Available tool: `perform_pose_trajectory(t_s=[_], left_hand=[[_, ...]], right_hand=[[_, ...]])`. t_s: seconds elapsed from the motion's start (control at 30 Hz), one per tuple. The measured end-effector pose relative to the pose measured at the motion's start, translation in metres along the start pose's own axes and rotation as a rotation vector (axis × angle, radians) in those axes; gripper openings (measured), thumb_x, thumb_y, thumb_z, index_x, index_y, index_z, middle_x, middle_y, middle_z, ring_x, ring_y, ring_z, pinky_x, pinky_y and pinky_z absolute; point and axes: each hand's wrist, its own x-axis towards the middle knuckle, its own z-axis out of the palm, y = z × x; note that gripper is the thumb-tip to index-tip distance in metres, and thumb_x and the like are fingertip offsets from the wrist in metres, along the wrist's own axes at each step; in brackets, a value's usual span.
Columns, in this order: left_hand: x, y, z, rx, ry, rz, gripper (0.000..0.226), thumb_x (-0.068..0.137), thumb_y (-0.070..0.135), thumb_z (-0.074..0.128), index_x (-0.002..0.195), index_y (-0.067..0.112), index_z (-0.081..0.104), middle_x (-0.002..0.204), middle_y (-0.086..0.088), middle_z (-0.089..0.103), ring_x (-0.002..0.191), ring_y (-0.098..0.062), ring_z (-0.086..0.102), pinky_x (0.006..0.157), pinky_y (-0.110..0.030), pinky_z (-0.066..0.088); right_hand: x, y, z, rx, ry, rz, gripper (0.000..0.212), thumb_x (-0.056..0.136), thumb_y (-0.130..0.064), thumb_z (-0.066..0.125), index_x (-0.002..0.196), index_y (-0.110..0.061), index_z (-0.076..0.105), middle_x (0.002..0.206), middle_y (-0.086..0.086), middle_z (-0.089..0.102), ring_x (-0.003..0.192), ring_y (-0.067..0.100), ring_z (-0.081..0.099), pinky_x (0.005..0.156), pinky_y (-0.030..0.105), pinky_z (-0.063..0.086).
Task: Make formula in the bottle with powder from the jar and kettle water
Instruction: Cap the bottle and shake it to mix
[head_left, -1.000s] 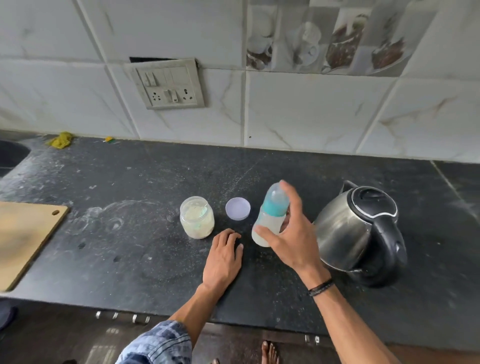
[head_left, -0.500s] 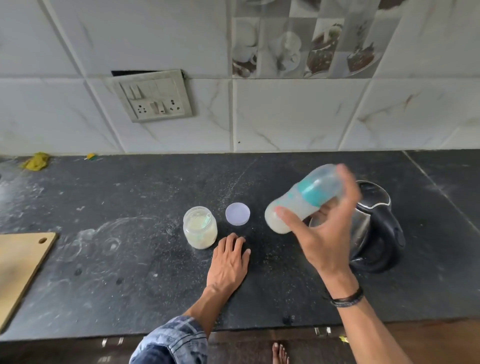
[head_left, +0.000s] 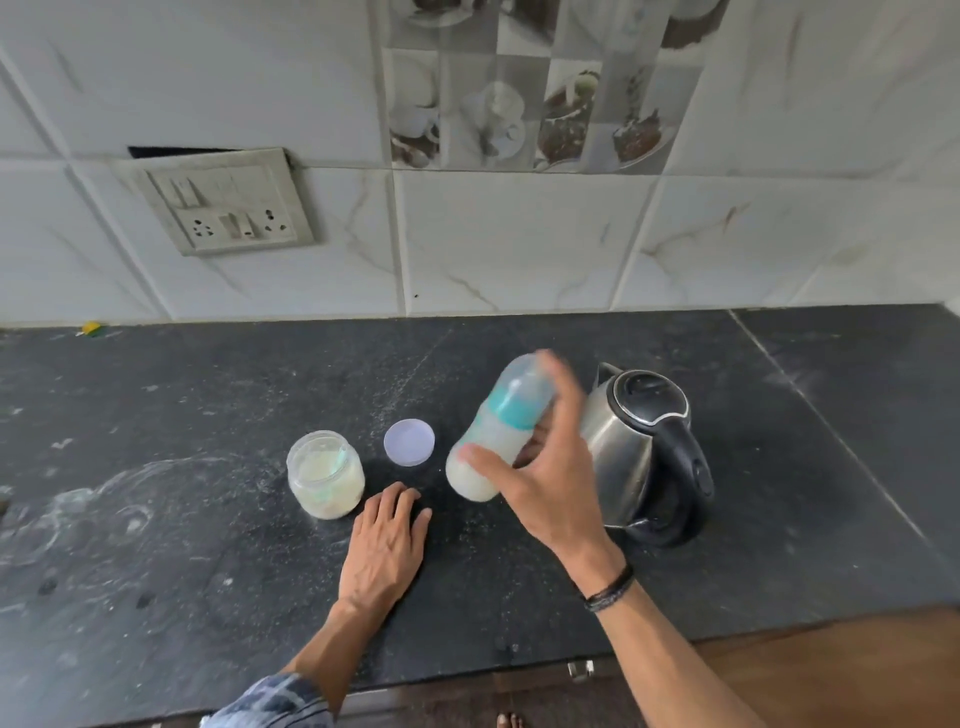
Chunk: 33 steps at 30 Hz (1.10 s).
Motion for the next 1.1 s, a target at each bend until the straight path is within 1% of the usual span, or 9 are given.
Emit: perform_pose_trajectory(t_s=[0.07, 0.2, 0.27, 0.4, 0.5, 0.6, 0.73, 0.9, 1.1], left_hand=[[0.000, 0.003, -0.002, 0.019, 0.008, -0.014, 0.048, 0.102, 0.045, 0.036, 0.120, 0.011, 0.066, 0.124, -0.007, 0.064, 0.101, -0.029, 0.061, 0.087, -0.043, 0.053], [0.003, 0.006, -0.003, 0.058, -0.041, -0.053, 0.048, 0.103, 0.047, 0.034, 0.121, 0.015, 0.065, 0.125, -0.003, 0.063, 0.100, -0.025, 0.060, 0.086, -0.040, 0.052], [0.003, 0.006, -0.002, 0.068, -0.077, -0.075, 0.040, 0.105, 0.046, 0.038, 0.122, 0.018, 0.062, 0.128, 0.000, 0.060, 0.102, -0.023, 0.058, 0.087, -0.039, 0.049], [0.004, 0.005, -0.002, 0.046, -0.076, -0.078, 0.030, 0.104, 0.042, 0.053, 0.121, 0.019, 0.062, 0.130, 0.001, 0.060, 0.104, -0.023, 0.056, 0.088, -0.039, 0.048], [0.005, 0.005, -0.001, 0.063, -0.073, -0.066, 0.029, 0.105, 0.043, 0.051, 0.120, 0.020, 0.061, 0.130, 0.003, 0.058, 0.103, -0.022, 0.054, 0.088, -0.038, 0.047], [0.004, 0.003, -0.001, 0.059, -0.083, -0.084, 0.030, 0.105, 0.045, 0.048, 0.122, 0.022, 0.059, 0.130, 0.004, 0.056, 0.105, -0.022, 0.052, 0.090, -0.038, 0.045], [0.003, 0.003, -0.001, 0.055, -0.080, -0.090, 0.030, 0.105, 0.044, 0.050, 0.122, 0.022, 0.060, 0.132, 0.003, 0.056, 0.107, -0.021, 0.053, 0.092, -0.037, 0.044], [0.004, 0.003, 0.000, 0.046, -0.052, -0.089, 0.028, 0.104, 0.043, 0.053, 0.120, 0.021, 0.061, 0.128, 0.003, 0.057, 0.104, -0.022, 0.054, 0.089, -0.038, 0.047], [0.003, 0.003, 0.001, 0.048, -0.032, -0.083, 0.028, 0.102, 0.042, 0.057, 0.119, 0.021, 0.062, 0.127, 0.002, 0.058, 0.105, -0.022, 0.055, 0.089, -0.038, 0.047]], right_hand=[[-0.002, 0.005, -0.008, -0.186, -0.101, 0.031, 0.104, 0.074, -0.034, 0.094, 0.149, -0.064, 0.027, 0.135, -0.025, 0.062, 0.104, 0.010, 0.072, 0.089, 0.041, 0.062], [0.010, -0.003, -0.013, 0.152, 0.114, -0.100, 0.109, 0.075, -0.033, 0.097, 0.158, -0.045, 0.027, 0.133, -0.023, 0.063, 0.106, 0.013, 0.075, 0.080, 0.023, 0.062], [0.015, -0.001, -0.004, 0.209, 0.161, -0.127, 0.109, 0.078, -0.025, 0.096, 0.159, -0.040, 0.025, 0.134, -0.020, 0.063, 0.110, 0.019, 0.074, 0.084, 0.026, 0.062], [0.014, 0.008, 0.003, -0.050, -0.093, 0.049, 0.103, 0.076, -0.027, 0.095, 0.150, -0.056, 0.029, 0.126, -0.029, 0.064, 0.101, 0.013, 0.074, 0.089, 0.045, 0.062], [0.018, 0.006, -0.007, 0.181, 0.070, -0.047, 0.108, 0.075, -0.028, 0.098, 0.156, -0.046, 0.029, 0.133, -0.023, 0.062, 0.106, 0.016, 0.075, 0.081, 0.029, 0.064], [0.023, 0.004, 0.001, 0.303, 0.185, -0.115, 0.110, 0.077, -0.023, 0.097, 0.158, -0.043, 0.025, 0.138, -0.017, 0.058, 0.113, 0.025, 0.072, 0.085, 0.037, 0.064], [0.017, 0.007, 0.013, -0.091, -0.062, 0.119, 0.104, 0.073, -0.032, 0.096, 0.145, -0.059, 0.025, 0.115, -0.021, 0.069, 0.095, 0.017, 0.075, 0.087, 0.051, 0.061], [0.007, 0.004, 0.012, 0.168, 0.130, -0.057, 0.109, 0.077, -0.035, 0.095, 0.157, -0.050, 0.023, 0.128, -0.019, 0.069, 0.097, 0.013, 0.078, 0.079, 0.024, 0.063], [0.009, -0.002, 0.006, -0.064, -0.095, 0.017, 0.104, 0.077, -0.034, 0.094, 0.148, -0.067, 0.025, 0.129, -0.024, 0.067, 0.099, 0.010, 0.075, 0.086, 0.041, 0.063]])
